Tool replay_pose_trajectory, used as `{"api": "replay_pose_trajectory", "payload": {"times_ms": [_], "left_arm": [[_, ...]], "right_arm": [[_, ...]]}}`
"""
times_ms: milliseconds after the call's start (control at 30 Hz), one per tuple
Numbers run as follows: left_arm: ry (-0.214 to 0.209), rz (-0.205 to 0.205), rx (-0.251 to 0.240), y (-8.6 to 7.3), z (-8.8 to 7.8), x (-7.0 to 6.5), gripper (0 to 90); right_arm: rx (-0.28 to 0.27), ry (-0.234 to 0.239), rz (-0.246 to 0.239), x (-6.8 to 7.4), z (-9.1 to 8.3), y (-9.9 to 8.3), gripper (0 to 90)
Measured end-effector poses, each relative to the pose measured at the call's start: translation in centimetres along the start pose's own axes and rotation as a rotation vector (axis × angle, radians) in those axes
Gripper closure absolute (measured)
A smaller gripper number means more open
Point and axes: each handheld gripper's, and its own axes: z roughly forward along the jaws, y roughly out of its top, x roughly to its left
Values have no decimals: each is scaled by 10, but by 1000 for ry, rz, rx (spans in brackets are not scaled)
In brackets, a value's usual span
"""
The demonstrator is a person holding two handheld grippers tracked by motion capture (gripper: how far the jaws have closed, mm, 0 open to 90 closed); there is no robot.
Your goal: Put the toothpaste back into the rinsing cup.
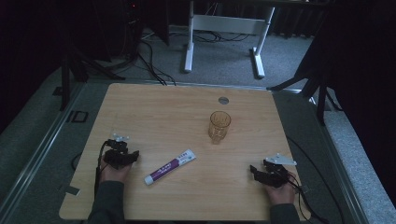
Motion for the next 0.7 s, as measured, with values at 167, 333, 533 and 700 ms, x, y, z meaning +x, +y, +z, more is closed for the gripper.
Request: {"api": "replay_pose_trajectory", "payload": {"times_ms": [167, 333, 533, 700], "left_arm": [[-59, 16, -37, 2, -11, 5, 513], [-102, 20, -57, 8, -19, 7, 549], [-154, 43, -80, 20, -33, 5, 577], [-166, 71, -97, 29, -43, 1, 580]], "right_arm": [[1, 2, -2, 0, 0, 0, 329], [3, 2, -4, 0, 1, 1, 324], [3, 5, -5, 1, 2, 2, 319], [3, 5, -5, 1, 2, 2, 317]]}}
